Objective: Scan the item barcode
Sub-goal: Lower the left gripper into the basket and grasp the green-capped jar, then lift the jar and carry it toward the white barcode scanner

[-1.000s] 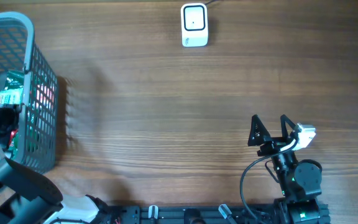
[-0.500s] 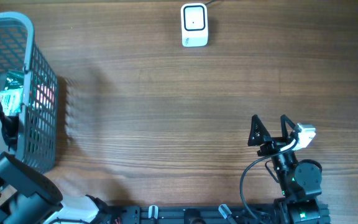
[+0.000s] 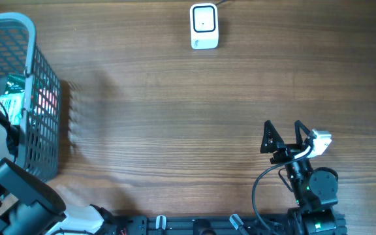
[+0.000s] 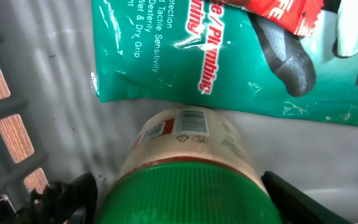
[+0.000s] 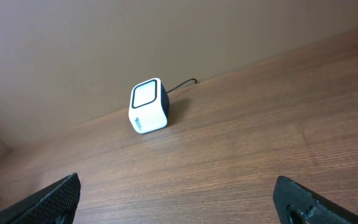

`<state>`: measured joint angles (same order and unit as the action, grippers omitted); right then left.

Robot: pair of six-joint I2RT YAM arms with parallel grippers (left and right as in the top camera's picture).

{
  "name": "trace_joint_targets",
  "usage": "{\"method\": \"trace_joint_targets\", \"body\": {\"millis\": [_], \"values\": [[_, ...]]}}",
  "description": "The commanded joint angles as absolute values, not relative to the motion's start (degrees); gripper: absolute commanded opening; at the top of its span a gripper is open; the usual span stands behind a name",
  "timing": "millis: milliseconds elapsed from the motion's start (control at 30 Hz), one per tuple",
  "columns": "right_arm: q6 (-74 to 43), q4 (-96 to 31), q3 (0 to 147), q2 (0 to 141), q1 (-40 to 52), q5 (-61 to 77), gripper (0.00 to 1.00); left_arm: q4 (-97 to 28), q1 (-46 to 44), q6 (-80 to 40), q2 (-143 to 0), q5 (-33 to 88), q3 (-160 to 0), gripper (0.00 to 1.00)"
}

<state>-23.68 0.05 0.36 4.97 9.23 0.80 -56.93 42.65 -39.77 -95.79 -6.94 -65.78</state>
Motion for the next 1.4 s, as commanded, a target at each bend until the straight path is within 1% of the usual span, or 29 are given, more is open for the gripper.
{"method": "trace_joint_targets", "body": {"millis": [0, 33, 67, 200, 400, 567, 733, 1000, 1133, 1367], "values": [[-22.7, 0.3, 0.3, 5.1, 9.5, 0.0, 1.00, -56.3, 42.9, -39.4, -95.7, -6.9, -65.0, 0.64], [-22.7, 0.3, 0.3, 5.1, 9.5, 0.0, 1.00, -56.2, 42.9, -39.4, -95.7, -6.9, -65.0, 0.60], [-22.7, 0.3, 0.3, 5.1, 9.5, 0.0, 1.00, -56.2, 42.9, -39.4, -95.7, -6.9, -65.0, 0.59], [-22.7, 0.3, 0.3, 5.1, 9.5, 0.0, 1.00, -56.3, 42.9, -39.4, -95.7, -6.9, -65.6, 0.58], [-22.7, 0.3, 0.3, 5.1, 9.5, 0.0, 1.00, -60.7, 42.9, -37.5, -94.1, -6.9, -71.6, 0.58], [-22.7, 0.3, 0.3, 5.1, 9.5, 0.0, 1.00, -63.8, 42.9, -37.1, -91.7, -6.9, -80.2, 0.58], [-22.7, 0.3, 0.3, 5.1, 9.5, 0.0, 1.00, -65.5, 42.9, -31.7, -89.4, -6.9, -92.2, 0.58], [-22.7, 0.3, 0.3, 5.1, 9.5, 0.0, 1.00, -65.9, 42.0, -31.7, -86.1, -6.0, -107.3, 0.56], [-22.7, 0.3, 0.3, 5.1, 9.5, 0.0, 1.00, -65.9, 39.2, -31.7, -85.1, -4.1, -111.0, 0.54], [-22.7, 0.3, 0.3, 5.1, 9.5, 0.0, 1.00, -63.8, 29.6, -29.9, -82.0, -4.1, -112.5, 0.53]]}}
